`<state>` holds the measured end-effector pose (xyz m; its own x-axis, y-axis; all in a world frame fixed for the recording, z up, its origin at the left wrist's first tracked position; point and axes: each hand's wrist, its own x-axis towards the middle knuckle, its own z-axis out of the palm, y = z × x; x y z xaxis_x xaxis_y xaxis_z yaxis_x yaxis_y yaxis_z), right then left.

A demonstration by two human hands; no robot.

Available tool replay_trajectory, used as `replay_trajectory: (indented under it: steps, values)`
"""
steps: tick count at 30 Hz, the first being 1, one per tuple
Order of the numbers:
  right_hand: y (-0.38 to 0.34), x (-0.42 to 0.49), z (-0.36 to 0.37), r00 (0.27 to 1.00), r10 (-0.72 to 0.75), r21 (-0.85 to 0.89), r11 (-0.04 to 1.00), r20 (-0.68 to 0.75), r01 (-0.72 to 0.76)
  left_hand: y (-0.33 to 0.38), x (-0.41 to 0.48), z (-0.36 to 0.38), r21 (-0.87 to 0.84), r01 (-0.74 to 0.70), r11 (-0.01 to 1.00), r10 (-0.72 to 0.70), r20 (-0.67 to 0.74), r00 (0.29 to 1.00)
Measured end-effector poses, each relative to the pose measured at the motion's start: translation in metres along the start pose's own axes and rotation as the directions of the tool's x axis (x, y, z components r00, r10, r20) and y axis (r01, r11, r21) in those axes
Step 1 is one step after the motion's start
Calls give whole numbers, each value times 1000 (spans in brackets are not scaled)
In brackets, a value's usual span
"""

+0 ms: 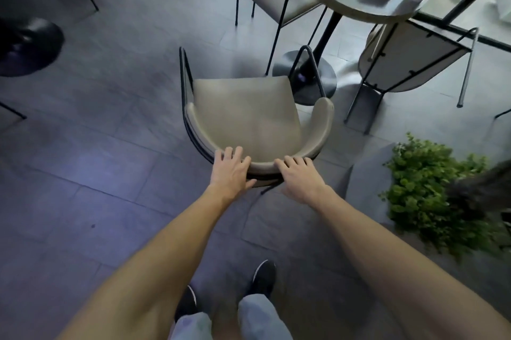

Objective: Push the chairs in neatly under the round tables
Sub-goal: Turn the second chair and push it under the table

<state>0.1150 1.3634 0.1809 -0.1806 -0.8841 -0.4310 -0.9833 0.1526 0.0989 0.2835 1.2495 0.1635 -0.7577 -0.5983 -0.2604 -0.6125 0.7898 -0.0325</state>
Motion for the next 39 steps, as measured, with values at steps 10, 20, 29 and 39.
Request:
replay_trajectory:
  steps: [10, 20, 29, 39]
  values:
    - [30, 36, 26, 991, -128, -64, 989, 41, 130, 28, 37, 12, -65, -56, 996, 65, 139, 988]
    - [27, 49, 36, 988, -107, -18, 994, -107, 106, 27, 36, 14, -74, -36, 997, 45, 115, 992]
    - [15, 33, 45, 983, -28, 12, 999, -184, 31, 22, 31, 21, -96, -84, 992, 89, 49, 995]
    - [-23, -1, 60, 958, 224, 137, 970, -180, -201, 8, 45, 15, -28, -340, 940, 341, 100, 935]
